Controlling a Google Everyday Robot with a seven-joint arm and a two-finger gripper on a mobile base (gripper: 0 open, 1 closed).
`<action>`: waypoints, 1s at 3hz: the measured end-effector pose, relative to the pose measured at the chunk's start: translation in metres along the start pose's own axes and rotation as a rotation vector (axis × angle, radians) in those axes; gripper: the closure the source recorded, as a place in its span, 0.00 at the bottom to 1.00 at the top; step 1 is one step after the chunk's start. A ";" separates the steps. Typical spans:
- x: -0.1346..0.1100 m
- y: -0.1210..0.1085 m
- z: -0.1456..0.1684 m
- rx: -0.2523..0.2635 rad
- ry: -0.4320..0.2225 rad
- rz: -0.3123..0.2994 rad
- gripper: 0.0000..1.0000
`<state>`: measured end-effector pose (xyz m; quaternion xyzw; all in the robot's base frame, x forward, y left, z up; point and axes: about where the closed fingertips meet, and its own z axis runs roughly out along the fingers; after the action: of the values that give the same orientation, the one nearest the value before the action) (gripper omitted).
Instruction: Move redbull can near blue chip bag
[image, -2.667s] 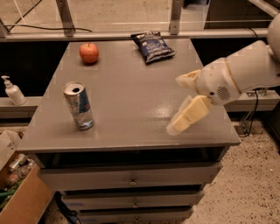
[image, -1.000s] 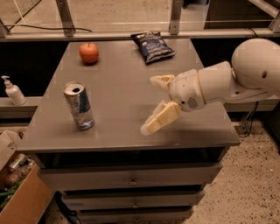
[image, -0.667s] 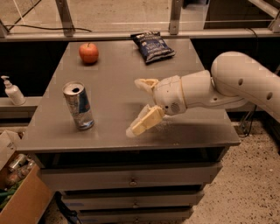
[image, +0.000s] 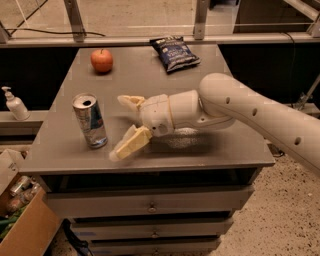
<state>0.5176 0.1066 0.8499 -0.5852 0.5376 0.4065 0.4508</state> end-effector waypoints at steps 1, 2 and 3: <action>-0.017 0.001 0.029 -0.041 -0.061 -0.028 0.00; -0.023 0.006 0.046 -0.063 -0.092 -0.025 0.18; -0.023 0.008 0.048 -0.063 -0.100 -0.009 0.41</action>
Offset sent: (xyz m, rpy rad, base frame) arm -0.0119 0.0666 0.0084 0.1180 0.0074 0.0942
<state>0.5079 0.1592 0.8589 -0.5804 0.4989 0.4499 0.4602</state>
